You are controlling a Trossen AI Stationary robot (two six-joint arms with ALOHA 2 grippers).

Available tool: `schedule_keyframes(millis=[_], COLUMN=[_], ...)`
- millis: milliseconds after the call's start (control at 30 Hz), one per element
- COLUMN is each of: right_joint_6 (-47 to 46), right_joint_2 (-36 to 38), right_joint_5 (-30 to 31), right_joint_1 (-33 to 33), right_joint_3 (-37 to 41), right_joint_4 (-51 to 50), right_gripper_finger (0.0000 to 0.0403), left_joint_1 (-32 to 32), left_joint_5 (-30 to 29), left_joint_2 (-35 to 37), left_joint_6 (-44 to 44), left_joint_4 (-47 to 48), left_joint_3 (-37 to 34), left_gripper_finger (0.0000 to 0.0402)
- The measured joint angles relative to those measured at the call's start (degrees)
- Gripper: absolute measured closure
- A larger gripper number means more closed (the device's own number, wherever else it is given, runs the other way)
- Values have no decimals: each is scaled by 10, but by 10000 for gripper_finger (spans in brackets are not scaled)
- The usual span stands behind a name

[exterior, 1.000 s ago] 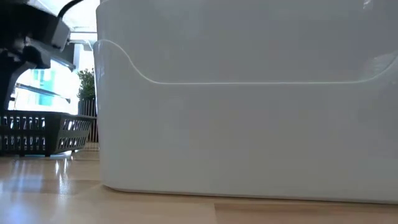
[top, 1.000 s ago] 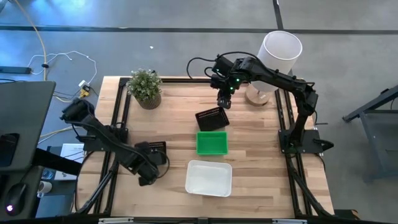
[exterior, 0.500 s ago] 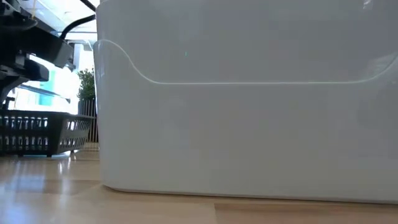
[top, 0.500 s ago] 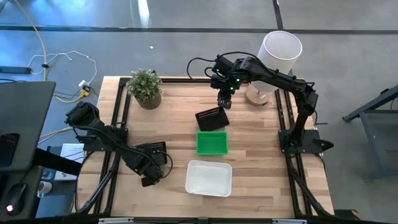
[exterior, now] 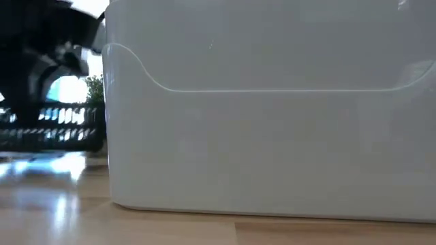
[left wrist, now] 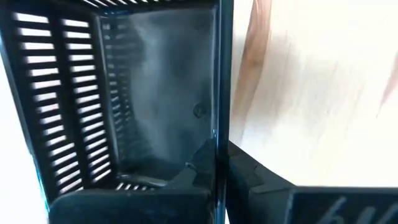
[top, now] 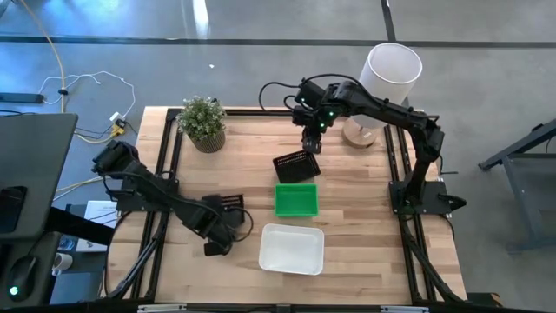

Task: Stack baskets by color
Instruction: Stack the bottom black bin on the stacked black bin

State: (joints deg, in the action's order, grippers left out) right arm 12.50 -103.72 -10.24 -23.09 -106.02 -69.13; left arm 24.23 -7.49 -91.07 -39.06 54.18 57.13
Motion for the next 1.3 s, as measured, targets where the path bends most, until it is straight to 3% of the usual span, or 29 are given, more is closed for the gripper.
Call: schedule_keyframes(millis=[433, 1000, 1300], right_joint_6=[11, 69, 71], right_joint_2=[0, 0, 0], right_joint_5=[0, 6, 16], right_joint_1=[45, 75, 73], right_joint_3=[0, 0, 0], right_joint_4=[64, 172, 236], right_gripper_finger=[285, 284, 225], left_joint_1=[-81, -211, -247], left_joint_5=[-92, -208, -280], left_joint_2=[0, 0, 0], left_joint_6=[210, 463, 549], left_joint_4=[98, 103, 102], left_joint_3=[98, 163, 194], left_gripper_finger=[401, 401, 401])
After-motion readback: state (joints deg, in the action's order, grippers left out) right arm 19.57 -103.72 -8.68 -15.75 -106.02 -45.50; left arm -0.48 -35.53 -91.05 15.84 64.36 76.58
